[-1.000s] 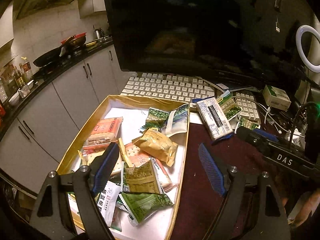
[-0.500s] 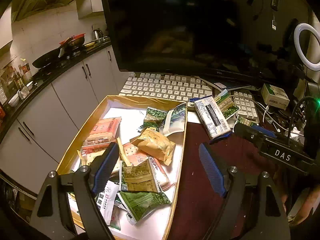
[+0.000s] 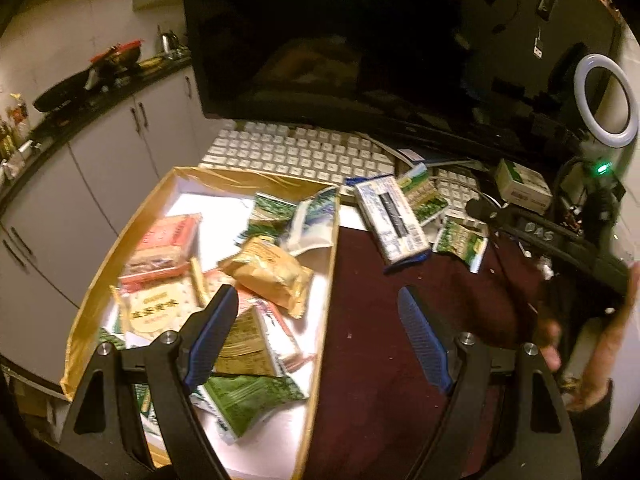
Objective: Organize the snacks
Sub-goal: 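Move both grippers back toward the remaining snack pile, then grasp a green pea bag with the right gripper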
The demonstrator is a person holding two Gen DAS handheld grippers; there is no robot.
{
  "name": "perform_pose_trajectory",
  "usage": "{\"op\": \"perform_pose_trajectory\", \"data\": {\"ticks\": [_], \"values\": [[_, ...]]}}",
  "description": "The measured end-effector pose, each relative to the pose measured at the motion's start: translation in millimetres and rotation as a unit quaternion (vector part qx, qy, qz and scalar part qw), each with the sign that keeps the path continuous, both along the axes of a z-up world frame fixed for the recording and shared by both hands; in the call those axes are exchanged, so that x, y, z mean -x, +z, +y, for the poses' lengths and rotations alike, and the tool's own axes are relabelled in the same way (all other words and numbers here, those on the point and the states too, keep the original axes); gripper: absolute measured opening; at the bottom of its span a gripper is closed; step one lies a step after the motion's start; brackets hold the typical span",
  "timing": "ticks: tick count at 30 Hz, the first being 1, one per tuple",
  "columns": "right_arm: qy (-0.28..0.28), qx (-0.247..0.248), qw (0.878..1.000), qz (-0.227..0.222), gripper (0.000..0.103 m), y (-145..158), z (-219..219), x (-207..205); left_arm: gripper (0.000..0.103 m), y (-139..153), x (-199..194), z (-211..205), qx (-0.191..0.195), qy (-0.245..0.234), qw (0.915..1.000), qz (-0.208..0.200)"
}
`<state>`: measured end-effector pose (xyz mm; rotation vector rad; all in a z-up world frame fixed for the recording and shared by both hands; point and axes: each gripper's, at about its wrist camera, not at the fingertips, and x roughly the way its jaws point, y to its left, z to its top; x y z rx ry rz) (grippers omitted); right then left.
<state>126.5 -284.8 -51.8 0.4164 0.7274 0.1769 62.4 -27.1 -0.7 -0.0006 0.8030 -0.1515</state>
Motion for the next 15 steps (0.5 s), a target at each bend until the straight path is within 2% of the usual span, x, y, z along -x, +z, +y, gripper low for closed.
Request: {"op": "perform_pose_trajectory", "data": {"ticks": [6,8,10,15], "values": [[-0.022,0.020,0.999,0.031,0.070,-27.5,-7.2,-18.6,0.082,-4.2,-10.2,-5.4,0.012,-0.014,0.9997,0.014],[-0.009,0.004,1.000,0.028,0.070,-31.4,-7.9,-23.8,0.082,-6.4,-12.5,-7.0,0.020,-0.018,0.9995,0.017],[-0.008,0.010,1.000,0.025,0.070,-32.4,-6.4,-25.4,0.082,-8.7,-14.6,-9.0,0.023,-0.021,0.9993,0.022],[0.030,-0.004,0.998,0.052,0.070,-35.3,1.5,-19.1,0.082,-8.8,-15.4,-10.0,0.020,-0.027,0.9991,0.023]]}}
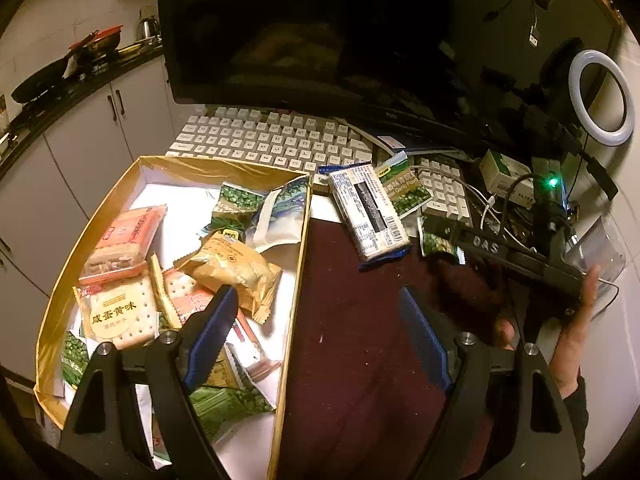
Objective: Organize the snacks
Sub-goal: 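Grasp a green pea bag with the right gripper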
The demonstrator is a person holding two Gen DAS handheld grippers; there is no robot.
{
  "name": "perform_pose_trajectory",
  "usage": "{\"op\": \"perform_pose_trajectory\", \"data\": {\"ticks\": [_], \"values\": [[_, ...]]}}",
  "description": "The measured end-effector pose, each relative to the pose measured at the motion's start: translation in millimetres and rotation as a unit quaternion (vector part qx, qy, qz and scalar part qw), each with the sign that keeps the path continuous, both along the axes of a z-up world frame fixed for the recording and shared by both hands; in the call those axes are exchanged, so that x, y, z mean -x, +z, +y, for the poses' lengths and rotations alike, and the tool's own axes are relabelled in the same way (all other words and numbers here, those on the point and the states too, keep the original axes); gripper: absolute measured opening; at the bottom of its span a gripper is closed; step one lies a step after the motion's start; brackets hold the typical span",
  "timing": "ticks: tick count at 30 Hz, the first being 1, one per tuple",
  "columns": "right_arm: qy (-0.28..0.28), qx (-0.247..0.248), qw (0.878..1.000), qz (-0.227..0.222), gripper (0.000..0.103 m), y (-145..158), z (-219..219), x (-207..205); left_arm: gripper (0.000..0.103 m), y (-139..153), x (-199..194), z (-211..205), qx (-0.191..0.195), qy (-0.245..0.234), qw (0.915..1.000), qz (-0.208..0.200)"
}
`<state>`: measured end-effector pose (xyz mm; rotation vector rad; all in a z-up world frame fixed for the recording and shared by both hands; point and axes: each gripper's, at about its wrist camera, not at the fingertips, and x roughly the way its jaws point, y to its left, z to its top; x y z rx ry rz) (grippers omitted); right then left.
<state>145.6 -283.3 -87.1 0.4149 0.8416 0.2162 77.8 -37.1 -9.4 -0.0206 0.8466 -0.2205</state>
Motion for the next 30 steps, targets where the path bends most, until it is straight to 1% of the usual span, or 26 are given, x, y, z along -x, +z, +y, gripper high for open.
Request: {"op": "perform_pose_trajectory", "data": {"ticks": [1,2,4,6,8,10,11,13,16,19,21,24,28,30], "values": [[0.005,-0.006,1.000,-0.004,0.070,1.9,1.0,3.8,0.082,0.3,-0.4,1.8,0.002,0.001,1.0000,0.000],[-0.001,-0.007,1.000,-0.013,0.070,5.7,0.8,6.0,0.082,0.4,-0.5,3.2,0.003,0.003,1.0000,0.000],[-0.022,-0.001,0.999,-0.024,0.070,12.4,-1.8,5.9,0.082,0.6,-0.8,6.5,0.006,0.007,1.0000,0.001],[-0.028,0.009,0.999,-0.023,0.070,17.4,-2.0,-1.2,0.082,1.6,-1.0,9.0,0.008,0.007,0.9999,0.000],[-0.010,0.020,1.000,-0.017,0.070,18.2,3.3,-15.1,0.082,2.0,-0.4,10.4,0.007,0.007,0.9999,-0.002],[0.010,0.039,0.999,-0.003,0.070,11.3,9.9,-25.8,0.082,1.4,0.2,12.3,0.012,0.009,0.9999,0.000],[0.015,0.047,0.999,-0.003,0.070,8.5,12.5,-28.5,0.082,1.0,0.7,13.1,0.014,0.009,0.9999,0.000],[0.022,0.053,0.998,0.007,0.070,4.2,14.9,-26.0,0.082,-0.3,2.8,14.4,0.014,0.009,0.9999,0.001],[0.039,0.059,0.997,0.016,0.070,6.1,21.2,-12.9,0.082,-1.7,4.5,16.2,0.012,0.011,0.9999,0.002],[0.041,0.054,0.998,0.017,0.070,5.7,23.7,-4.2,0.082,-3.1,3.4,16.0,0.014,0.013,0.9998,0.007],[0.026,0.052,0.998,0.015,0.070,3.9,22.2,0.5,0.082,-3.6,3.2,13.5,0.011,0.013,0.9998,0.007],[0.010,0.062,0.998,0.021,0.066,-0.4,20.7,-4.9,0.082,-3.9,3.6,9.4,0.006,0.010,0.9999,0.008],[0.008,0.082,0.997,0.010,0.061,-0.6,21.7,5.3,0.082,-5.8,0.7,4.5,-0.003,0.009,0.9999,0.010],[0.008,0.102,0.995,0.008,0.059,-1.2,26.4,6.3,0.082,-6.3,-2.9,1.0,-0.006,0.008,0.9999,0.014]]}}
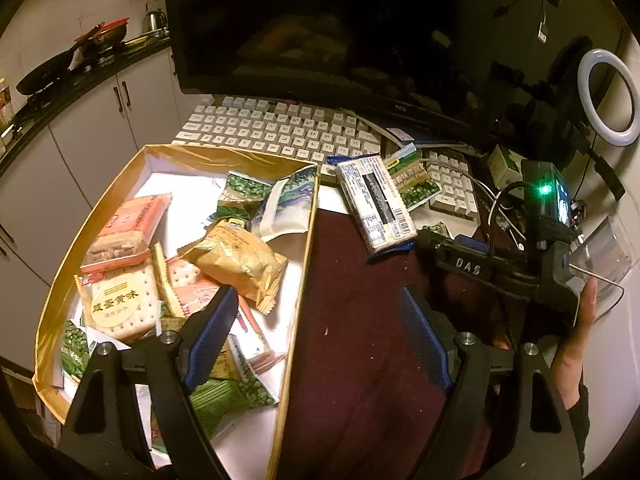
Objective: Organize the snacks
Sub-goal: 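Grasp a green pea bag with the right gripper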
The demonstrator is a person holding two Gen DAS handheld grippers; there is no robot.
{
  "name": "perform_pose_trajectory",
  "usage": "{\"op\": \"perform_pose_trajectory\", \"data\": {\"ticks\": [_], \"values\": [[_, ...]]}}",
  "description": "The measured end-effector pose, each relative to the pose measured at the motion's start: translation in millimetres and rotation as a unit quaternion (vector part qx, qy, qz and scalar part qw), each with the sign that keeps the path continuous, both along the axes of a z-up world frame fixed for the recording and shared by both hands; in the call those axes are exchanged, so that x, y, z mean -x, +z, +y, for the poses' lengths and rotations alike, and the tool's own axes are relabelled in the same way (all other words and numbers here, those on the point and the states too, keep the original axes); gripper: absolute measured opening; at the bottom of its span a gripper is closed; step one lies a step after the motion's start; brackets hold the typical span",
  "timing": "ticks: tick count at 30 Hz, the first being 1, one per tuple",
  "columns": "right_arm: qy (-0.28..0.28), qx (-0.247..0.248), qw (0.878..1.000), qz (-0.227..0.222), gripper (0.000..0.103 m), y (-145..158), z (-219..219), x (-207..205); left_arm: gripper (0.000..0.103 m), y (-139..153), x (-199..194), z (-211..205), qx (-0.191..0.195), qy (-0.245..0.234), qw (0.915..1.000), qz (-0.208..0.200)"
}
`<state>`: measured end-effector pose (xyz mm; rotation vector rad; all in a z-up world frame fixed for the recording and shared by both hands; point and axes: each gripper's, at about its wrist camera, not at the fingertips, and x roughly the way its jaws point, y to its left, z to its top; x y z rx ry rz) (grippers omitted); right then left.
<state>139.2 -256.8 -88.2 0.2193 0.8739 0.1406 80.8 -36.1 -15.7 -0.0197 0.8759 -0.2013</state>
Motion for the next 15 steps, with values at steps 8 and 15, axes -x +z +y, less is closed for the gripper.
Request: {"op": "perform_pose_trajectory", "data": {"ticks": [8,15], "values": [[-0.020,-0.046,0.998,-0.028,0.035,8.4,-19.7,5.7,0.082,-4.1,-42.7,-32.9,-0.016,-0.036,0.9988,0.029],[-0.052,-0.078,0.994,-0.051,0.026,14.1,-36.6,11.9,0.082,-30.1,-100.9,-68.9,-0.022,-0.036,0.9949,0.091]]}}
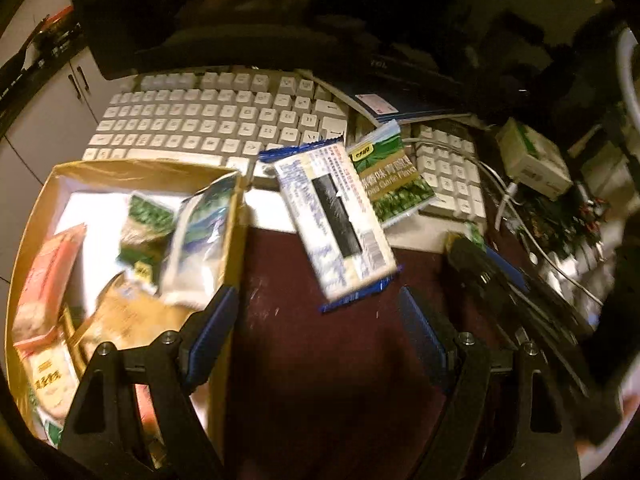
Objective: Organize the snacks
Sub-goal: 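Grasp a green pea bag with the right gripper, then grasp the white-blue biscuit pack with the left gripper while the right holds the pea bag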
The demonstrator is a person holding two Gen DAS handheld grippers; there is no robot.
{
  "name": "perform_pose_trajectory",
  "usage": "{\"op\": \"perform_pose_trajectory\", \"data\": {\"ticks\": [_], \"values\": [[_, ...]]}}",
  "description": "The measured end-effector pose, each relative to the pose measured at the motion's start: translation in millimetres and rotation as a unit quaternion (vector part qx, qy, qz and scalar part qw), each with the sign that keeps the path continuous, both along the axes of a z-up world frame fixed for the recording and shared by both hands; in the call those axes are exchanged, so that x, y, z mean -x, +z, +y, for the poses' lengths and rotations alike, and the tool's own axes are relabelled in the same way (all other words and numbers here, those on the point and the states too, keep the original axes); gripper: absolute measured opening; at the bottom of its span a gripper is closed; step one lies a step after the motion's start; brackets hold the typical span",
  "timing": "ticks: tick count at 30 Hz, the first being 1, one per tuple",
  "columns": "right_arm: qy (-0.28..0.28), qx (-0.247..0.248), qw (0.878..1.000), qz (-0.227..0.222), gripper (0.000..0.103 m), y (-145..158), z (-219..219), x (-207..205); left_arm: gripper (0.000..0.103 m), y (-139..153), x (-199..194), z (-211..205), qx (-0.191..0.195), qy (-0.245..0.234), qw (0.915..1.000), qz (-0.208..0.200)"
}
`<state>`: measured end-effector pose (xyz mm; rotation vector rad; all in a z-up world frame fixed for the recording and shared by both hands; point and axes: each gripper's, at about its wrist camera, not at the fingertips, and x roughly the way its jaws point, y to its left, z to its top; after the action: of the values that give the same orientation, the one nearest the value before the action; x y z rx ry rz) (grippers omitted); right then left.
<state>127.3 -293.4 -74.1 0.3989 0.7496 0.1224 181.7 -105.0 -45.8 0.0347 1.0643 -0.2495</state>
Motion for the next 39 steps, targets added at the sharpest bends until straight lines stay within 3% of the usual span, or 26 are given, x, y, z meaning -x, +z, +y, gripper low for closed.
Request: {"op": "perform_pose_trajectory", "data": {"ticks": [5,12,14,20,30,39], "values": [[-0.023,-0.007,1.000,-0.006,0.021,-0.1,1.0,2.2,0.082,-3.7,-16.9,-23.6,-0.021,0.008,0.9997,-0.009],[-0.030,-0.013,0.999,-0.010,0.020,3.2,-2.4,4.3,0.081,-30.8,-44.7,-37.6,-0.046,0.022,0.9984,0.024],[-0.029,-0.014,0.999,-0.009,0.020,2.7,-2.7,4.1,0.069,-34.4,-44.4,-35.1,-0.022,0.027,0.9991,0.024],[-0.033,-0.023,0.999,-0.011,0.021,2.7,-3.6,4.0,0.062,-34.7,-20.1,-35.1,-0.036,0.008,0.9993,-0.001],[-0.035,-0.027,0.999,-0.016,0.021,2.9,-4.4,4.9,0.061,-34.3,49.7,-22.0,-0.055,-0.015,0.9979,-0.030],[-0.032,-0.025,0.999,-0.017,0.021,1.0,-2.3,4.8,0.061,-43.4,59.4,-30.7,-0.076,-0.023,0.9962,-0.036]]}}
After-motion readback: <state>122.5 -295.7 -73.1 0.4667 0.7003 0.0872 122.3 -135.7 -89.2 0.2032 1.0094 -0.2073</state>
